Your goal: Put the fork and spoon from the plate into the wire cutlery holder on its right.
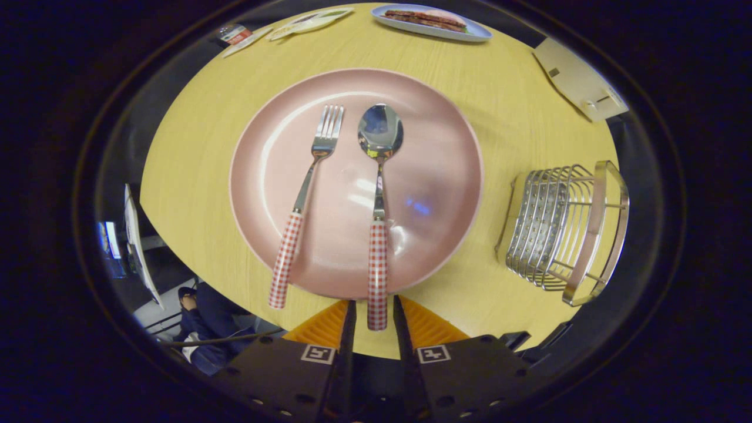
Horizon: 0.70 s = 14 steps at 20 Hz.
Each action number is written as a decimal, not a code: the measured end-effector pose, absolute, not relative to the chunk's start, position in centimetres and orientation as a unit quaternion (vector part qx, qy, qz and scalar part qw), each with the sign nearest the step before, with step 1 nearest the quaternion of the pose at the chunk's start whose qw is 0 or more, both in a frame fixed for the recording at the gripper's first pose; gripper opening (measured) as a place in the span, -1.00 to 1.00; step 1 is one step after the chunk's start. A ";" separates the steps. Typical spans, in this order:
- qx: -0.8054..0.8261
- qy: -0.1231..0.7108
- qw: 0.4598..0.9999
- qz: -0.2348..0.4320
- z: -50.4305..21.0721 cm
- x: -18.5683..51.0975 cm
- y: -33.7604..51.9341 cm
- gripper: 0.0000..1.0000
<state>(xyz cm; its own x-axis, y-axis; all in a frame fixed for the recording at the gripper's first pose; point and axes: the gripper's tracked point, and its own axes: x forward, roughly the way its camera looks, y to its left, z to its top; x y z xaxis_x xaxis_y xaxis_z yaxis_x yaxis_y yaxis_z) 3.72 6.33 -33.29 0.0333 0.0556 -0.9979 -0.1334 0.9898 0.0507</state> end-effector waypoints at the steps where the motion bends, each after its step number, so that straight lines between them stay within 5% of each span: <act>1: -0.027 0.696 0.715 0.067 -33.4 3.6 6.4 -0.34; 5: -0.026 0.702 0.709 0.061 -33.3 3.5 5.9 -0.82; 14: 0.060 0.713 0.693 0.084 -26.0 1.0 6.4 -0.82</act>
<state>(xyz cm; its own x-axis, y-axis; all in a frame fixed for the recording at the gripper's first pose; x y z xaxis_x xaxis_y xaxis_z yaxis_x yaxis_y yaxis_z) 1.05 6.36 -26.05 -0.0320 0.2025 -0.9788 -0.0312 0.9786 0.2035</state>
